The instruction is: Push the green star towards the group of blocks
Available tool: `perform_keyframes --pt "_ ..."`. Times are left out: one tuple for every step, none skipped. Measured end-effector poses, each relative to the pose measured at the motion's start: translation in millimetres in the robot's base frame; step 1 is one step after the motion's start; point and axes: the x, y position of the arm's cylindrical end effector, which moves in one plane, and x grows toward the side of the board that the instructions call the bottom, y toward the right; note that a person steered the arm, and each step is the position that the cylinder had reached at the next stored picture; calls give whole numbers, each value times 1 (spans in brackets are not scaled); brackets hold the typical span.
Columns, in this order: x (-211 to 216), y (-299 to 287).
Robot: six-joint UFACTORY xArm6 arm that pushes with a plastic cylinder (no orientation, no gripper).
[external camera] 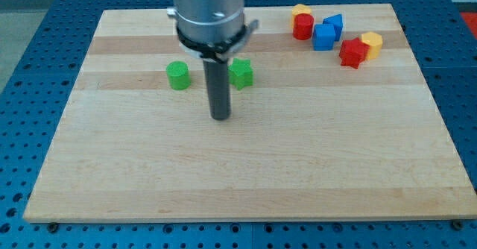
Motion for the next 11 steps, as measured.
perform_keyframes --pt "-39 -11" --pt "-39 -11" --pt "-40 -4" --pt "-56 24" --pt "-75 51" --pt "-99 79" --pt "-126 109" --pt "-151 135" --pt "-171 161" --pt "-182 182" --pt "-181 183"
